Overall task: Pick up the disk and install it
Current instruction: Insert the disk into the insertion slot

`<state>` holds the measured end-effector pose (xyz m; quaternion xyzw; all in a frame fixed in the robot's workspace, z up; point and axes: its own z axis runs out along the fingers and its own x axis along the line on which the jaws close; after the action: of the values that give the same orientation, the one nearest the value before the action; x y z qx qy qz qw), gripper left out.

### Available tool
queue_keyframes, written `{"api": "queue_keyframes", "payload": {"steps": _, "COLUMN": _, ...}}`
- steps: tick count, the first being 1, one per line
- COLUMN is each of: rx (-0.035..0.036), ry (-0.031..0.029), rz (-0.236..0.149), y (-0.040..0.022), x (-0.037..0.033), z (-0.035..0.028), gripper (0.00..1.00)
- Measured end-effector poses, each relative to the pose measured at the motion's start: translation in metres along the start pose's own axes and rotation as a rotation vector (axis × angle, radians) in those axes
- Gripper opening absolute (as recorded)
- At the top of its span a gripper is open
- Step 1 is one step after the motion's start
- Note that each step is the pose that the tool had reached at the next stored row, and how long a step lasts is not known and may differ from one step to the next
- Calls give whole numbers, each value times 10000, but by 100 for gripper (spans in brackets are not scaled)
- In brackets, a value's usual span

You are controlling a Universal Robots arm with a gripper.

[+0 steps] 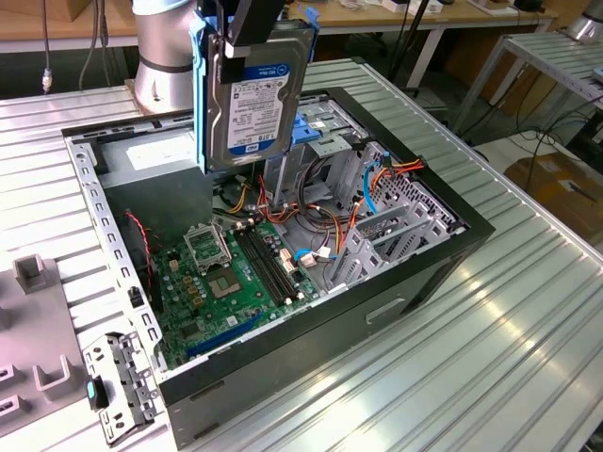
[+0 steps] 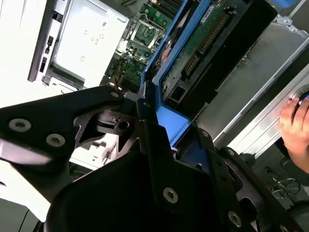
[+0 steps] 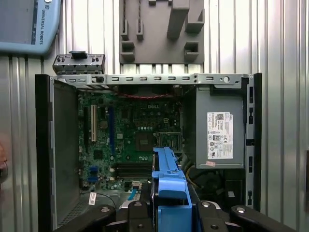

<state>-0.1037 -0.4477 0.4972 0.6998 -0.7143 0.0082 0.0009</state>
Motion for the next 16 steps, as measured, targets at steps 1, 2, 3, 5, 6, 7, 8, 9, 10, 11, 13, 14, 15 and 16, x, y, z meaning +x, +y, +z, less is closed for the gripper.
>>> {"api": "queue_keyframes", "payload": {"steps": 1, "rx": 0, "ry": 0, "rz": 0, "y": -1, "x": 22, "z": 1, "gripper": 37}}
{"api": "queue_keyframes", "payload": {"steps": 2, "rx": 0, "ry": 1, "rz": 0, "y": -3, "x": 51, "z": 3, "gripper": 37}}
{"api": "queue_keyframes", "payload": {"steps": 3, "rx": -1, "ry": 1, "rz": 0, "y": -4, "x": 71, "z": 3, "gripper": 37}}
{"api": "queue_keyframes", "payload": {"steps": 5, "rx": 0, "ry": 0, "rz": 1, "y": -7, "x": 104, "z": 5, "gripper": 37}}
{"api": "queue_keyframes", "payload": {"steps": 6, "rx": 1, "ry": -1, "rz": 1, "y": -10, "x": 121, "z": 6, "gripper": 37}}
{"api": "queue_keyframes", "payload": {"steps": 7, "rx": 0, "ry": 0, "rz": 0, "y": -12, "x": 135, "z": 6, "gripper": 37}}
{"api": "queue_keyframes", "payload": {"steps": 8, "rx": 0, "ry": 1, "rz": 0, "y": -15, "x": 157, "z": 7, "gripper": 37}}
{"api": "queue_keyframes", "payload": {"steps": 9, "rx": -1, "ry": 2, "rz": 0, "y": -21, "x": 198, "z": 9, "gripper": 37}}
{"api": "queue_keyframes", "payload": {"steps": 10, "rx": 0, "ry": 0, "rz": 1, "y": -28, "x": 231, "z": 11, "gripper": 37}}
{"api": "queue_keyframes", "payload": {"steps": 11, "rx": 0, "ry": 0, "rz": 1, "y": -33, "x": 255, "z": 13, "gripper": 37}}
{"api": "queue_keyframes", "payload": {"steps": 13, "rx": -2, "ry": 4, "rz": 7, "y": -46, "x": 327, "z": 16, "gripper": 37}}
{"api": "queue_keyframes", "payload": {"steps": 14, "rx": -3, "ry": 8, "rz": 10, "y": -48, "x": 343, "z": 16, "gripper": 37}}
{"api": "queue_keyframes", "payload": {"steps": 15, "rx": -2, "ry": 18, "rz": 15, "y": -51, "x": 361, "z": 17, "gripper": 37}}
{"api": "queue_keyframes", "payload": {"steps": 16, "rx": -2, "ry": 23, "rz": 17, "y": -50, "x": 362, "z": 18, "gripper": 37}}
